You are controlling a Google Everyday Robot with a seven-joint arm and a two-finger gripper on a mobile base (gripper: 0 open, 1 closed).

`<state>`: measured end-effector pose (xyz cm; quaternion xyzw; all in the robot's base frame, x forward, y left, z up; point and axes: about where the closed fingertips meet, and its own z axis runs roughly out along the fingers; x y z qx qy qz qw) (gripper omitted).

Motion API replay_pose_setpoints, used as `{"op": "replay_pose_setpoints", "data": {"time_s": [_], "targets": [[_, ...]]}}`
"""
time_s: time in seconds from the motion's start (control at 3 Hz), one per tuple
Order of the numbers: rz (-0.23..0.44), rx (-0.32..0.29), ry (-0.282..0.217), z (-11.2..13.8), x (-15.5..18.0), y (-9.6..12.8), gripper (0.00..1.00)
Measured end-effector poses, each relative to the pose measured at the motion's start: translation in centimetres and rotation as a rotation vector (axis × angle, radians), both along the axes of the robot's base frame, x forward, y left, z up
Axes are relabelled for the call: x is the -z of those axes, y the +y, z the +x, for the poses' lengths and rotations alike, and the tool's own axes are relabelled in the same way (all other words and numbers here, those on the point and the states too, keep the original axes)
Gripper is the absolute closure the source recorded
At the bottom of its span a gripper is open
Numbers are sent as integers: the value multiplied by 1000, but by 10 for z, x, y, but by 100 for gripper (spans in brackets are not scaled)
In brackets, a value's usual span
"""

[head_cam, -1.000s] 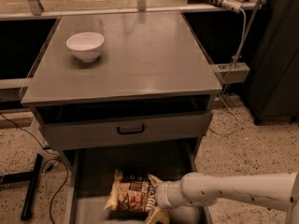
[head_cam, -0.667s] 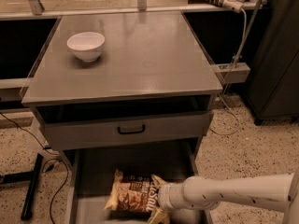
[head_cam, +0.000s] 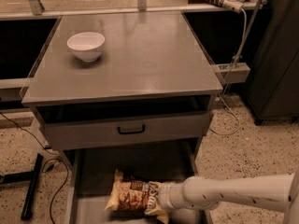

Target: Pick brown chip bag from middle drawer and place on counter

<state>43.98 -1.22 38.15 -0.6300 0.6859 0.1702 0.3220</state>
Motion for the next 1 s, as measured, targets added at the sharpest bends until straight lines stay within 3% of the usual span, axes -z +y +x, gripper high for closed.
{"op": "replay_pose_setpoints", "data": {"time_s": [0.67,1.0], "targets": [[0,0,0,0,0,0,88],[2,-4,10,-2,0,1,100]]}}
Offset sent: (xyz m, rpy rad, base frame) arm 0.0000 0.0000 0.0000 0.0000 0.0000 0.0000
